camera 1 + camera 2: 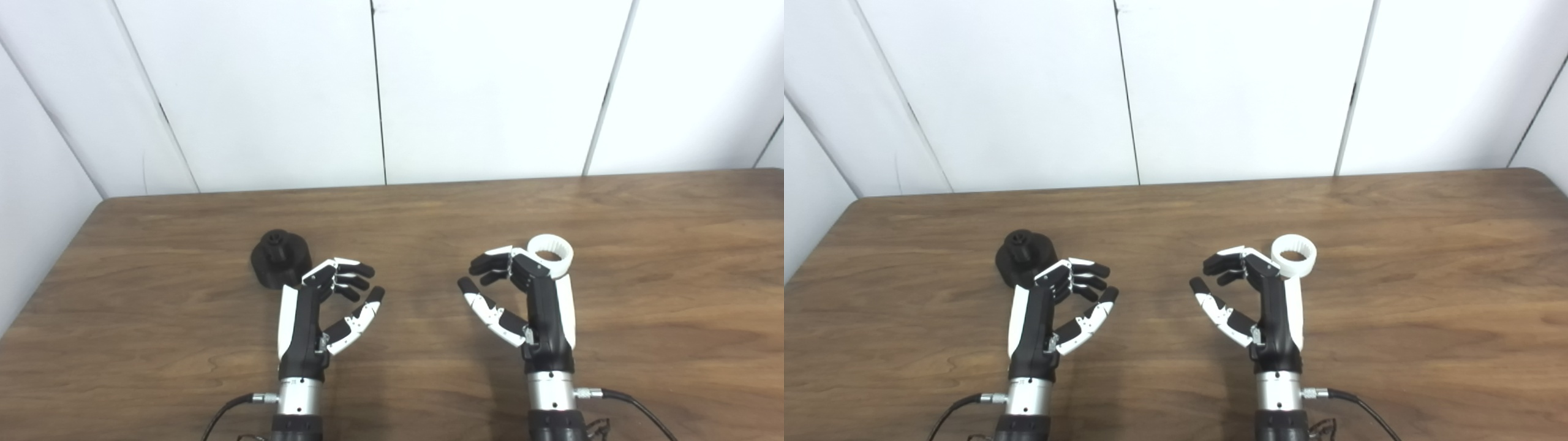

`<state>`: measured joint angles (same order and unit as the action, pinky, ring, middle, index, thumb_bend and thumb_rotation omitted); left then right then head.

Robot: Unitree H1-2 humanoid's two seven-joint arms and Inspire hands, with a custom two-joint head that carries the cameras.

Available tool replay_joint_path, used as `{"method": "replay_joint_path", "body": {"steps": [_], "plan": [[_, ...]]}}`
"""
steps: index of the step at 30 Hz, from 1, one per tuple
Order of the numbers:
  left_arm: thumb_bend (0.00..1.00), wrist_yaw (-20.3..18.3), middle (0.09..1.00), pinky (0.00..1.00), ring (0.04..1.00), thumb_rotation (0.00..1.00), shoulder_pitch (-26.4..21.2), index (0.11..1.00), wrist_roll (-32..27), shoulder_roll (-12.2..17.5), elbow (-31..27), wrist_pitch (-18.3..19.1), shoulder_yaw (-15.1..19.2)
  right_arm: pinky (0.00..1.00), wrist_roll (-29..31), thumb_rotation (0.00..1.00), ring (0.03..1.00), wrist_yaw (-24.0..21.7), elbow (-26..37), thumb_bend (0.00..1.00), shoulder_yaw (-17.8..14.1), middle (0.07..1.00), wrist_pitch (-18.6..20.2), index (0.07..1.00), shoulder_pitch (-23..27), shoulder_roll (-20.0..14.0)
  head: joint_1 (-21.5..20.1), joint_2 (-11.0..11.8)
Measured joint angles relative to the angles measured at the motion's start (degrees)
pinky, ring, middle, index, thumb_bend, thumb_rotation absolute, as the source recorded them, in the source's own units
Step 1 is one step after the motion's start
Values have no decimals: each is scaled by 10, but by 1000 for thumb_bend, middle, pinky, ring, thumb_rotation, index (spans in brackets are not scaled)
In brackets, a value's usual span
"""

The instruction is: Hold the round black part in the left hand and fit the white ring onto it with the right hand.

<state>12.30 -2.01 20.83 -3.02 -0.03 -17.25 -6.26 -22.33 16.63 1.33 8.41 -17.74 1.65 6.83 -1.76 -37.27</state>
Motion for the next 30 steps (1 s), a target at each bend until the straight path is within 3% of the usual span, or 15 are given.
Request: {"method": "replay_joint_path", "body": {"steps": [3, 6, 18, 21, 26, 30], "plan": [[488, 0, 624, 456, 566, 78, 0, 496, 0, 0, 0, 0, 0, 520, -8, 149, 656, -9, 5, 502, 5, 714, 15, 498, -3, -3, 0, 0], [488, 0, 628, 459, 570, 77, 0, 496, 0, 0, 0, 0, -1, 557, -23, 156, 694, -21, 14, 504, 13, 754, 33, 498, -9, -10, -2, -1], [488, -1, 628, 456, 571, 75, 0, 496, -3, 0, 0, 0, -1, 538, -36, 153, 692, -27, 26, 505, 18, 761, 43, 499, -19, -13, 2, -3], [487, -1, 629, 460, 573, 75, 0, 496, -3, 0, 0, 0, -1, 529, -32, 154, 682, -27, 26, 504, 17, 755, 43, 499, -19, -13, 30, 2], [487, 0, 635, 487, 587, 77, 1, 497, 13, -4, 0, 2, -7, 550, -16, 155, 684, -28, 25, 503, 13, 751, 39, 498, -19, -18, 138, 21], [487, 4, 630, 471, 579, 74, 1, 496, 23, -15, 4, 1, -16, 509, 9, 157, 669, -32, 25, 504, 7, 744, 25, 499, -19, -24, 181, 32]]}}
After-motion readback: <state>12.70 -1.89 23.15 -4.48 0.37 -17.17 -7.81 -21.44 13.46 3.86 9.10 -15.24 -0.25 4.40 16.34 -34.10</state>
